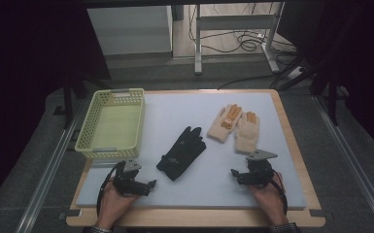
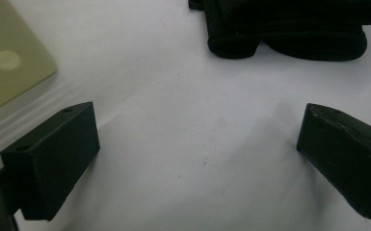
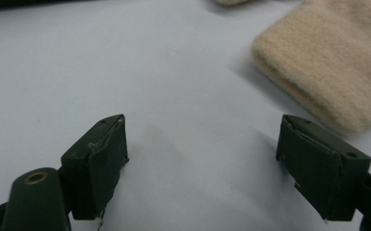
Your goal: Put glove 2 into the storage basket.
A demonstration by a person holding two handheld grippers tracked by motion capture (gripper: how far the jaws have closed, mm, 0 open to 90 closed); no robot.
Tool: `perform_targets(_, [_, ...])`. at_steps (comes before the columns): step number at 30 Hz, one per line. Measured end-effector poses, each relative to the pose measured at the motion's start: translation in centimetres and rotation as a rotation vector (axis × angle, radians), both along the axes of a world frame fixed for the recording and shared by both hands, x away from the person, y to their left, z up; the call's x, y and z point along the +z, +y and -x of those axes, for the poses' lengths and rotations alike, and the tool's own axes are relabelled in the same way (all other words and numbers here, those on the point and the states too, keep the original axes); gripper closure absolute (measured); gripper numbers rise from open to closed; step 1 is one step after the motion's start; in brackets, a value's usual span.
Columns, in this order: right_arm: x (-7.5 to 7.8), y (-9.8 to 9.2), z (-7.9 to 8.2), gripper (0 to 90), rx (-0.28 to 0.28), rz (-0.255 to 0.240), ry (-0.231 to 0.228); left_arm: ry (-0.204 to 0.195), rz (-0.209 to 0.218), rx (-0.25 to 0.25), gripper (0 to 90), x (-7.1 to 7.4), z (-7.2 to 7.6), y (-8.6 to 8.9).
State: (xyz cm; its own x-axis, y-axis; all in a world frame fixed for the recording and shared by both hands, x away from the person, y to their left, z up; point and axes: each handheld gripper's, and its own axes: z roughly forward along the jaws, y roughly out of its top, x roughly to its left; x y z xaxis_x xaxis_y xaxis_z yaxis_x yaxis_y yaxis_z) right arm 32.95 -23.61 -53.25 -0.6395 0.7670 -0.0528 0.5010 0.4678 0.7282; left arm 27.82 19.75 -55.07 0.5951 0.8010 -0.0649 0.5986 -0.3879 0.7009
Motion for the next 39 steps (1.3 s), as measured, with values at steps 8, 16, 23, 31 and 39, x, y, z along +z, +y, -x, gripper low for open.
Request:
perform_targets(8, [0.0, 0.0, 0.0, 17.6, -0.002, 0.002, -0.002, 0.011, 0.037, -0.087, 0.4, 1.4, -0.6, -1.5])
perform_targets(16, [0.0, 0.0, 0.1, 17.6, -0.001, 0.007, -0.006, 0.025, 0.054, -0.126, 0.0, 2.5, -1.9, -3.0])
perform_targets(23, [0.0, 0.0, 0.1, 17.6, -0.001, 0.007, -0.007, 0.016, 0.027, -0.149, 0.0, 3.1, -3.3, -4.6])
perform_targets(31, [0.0, 0.0, 0.1, 17.6, -0.001, 0.008, -0.009, 0.031, 0.005, -0.155, 0.0, 3.4, -4.7, -6.6])
perform_targets(39, [0.0, 0.1, 0.1, 17.6, -0.001, 0.009, -0.009, 0.031, -0.007, -0.172, 0.0, 3.8, -5.8, -8.4])
